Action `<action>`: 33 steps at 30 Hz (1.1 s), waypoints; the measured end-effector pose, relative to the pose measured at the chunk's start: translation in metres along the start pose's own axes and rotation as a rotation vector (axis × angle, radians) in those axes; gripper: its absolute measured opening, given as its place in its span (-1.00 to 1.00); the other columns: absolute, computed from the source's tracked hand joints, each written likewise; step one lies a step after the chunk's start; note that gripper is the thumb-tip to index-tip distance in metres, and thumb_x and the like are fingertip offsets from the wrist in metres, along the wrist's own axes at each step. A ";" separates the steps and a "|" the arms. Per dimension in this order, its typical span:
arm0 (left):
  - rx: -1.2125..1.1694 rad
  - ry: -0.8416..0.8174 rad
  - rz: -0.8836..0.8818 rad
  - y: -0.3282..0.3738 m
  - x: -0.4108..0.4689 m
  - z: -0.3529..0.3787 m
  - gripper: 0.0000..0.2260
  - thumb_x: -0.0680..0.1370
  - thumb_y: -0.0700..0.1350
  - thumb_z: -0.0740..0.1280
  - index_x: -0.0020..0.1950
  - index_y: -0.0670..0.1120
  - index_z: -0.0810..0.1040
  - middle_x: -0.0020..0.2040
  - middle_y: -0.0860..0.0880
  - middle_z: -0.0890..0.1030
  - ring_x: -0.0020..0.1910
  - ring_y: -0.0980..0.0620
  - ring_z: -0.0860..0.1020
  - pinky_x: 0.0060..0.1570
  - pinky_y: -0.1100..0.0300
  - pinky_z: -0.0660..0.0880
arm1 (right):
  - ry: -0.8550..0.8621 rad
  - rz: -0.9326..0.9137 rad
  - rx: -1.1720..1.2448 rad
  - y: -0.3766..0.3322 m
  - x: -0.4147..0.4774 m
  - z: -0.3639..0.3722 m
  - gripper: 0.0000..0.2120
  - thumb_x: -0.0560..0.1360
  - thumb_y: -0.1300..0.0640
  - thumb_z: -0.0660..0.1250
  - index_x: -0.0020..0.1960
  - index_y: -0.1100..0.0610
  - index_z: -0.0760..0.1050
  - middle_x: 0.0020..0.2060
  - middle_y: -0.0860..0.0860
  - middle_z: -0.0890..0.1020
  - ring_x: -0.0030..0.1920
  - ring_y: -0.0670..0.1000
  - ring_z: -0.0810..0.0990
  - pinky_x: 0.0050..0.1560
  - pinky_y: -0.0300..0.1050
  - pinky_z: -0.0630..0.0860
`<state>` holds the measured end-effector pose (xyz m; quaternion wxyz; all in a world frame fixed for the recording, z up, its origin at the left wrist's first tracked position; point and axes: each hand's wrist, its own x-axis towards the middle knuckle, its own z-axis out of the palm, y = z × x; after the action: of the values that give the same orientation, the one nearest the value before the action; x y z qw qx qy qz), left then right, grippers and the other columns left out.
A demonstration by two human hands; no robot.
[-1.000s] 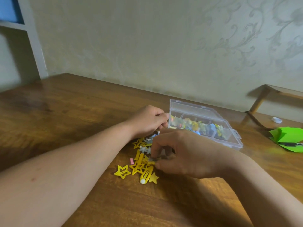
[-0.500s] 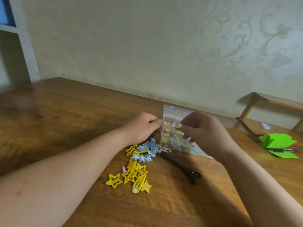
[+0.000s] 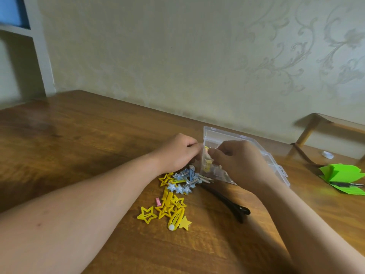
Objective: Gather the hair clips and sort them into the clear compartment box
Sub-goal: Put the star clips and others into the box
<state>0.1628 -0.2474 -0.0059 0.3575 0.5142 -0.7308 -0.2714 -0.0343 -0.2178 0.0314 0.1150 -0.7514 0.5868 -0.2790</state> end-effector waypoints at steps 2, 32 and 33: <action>0.000 -0.004 -0.009 -0.001 0.000 0.000 -0.60 0.74 0.09 0.25 -0.15 -0.03 0.73 -0.15 -0.13 0.72 -0.08 -0.15 0.67 -0.02 -0.07 0.58 | 0.000 -0.008 0.014 0.000 -0.003 -0.001 -0.71 0.63 -0.13 0.37 -0.19 -0.04 0.67 -0.30 -0.08 0.72 -0.29 -0.07 0.65 -0.26 -0.11 0.53; -0.115 0.035 -0.039 -0.016 0.011 0.002 -0.64 0.67 0.09 0.30 -0.27 0.03 0.69 -0.20 -0.03 0.74 -0.17 0.04 0.66 -0.08 0.08 0.55 | -0.671 -0.534 -0.148 -0.043 -0.048 -0.004 -0.72 0.48 -0.21 0.54 0.14 -0.18 0.64 -0.06 -0.18 0.58 -0.06 -0.16 0.57 -0.03 -0.08 0.59; -0.118 0.032 -0.040 -0.016 0.010 0.002 -0.64 0.67 0.09 0.29 -0.26 0.03 0.69 -0.21 -0.02 0.73 -0.17 0.05 0.66 -0.07 0.07 0.55 | -0.668 -0.534 -0.146 -0.043 -0.048 -0.004 -0.75 0.50 -0.20 0.53 0.12 -0.17 0.64 -0.07 -0.17 0.58 -0.07 -0.15 0.58 -0.03 -0.08 0.59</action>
<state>0.1675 -0.2621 -0.0167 0.3933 0.5110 -0.6975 -0.3126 -0.0084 -0.1592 0.0422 0.1689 -0.9320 0.3208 0.0020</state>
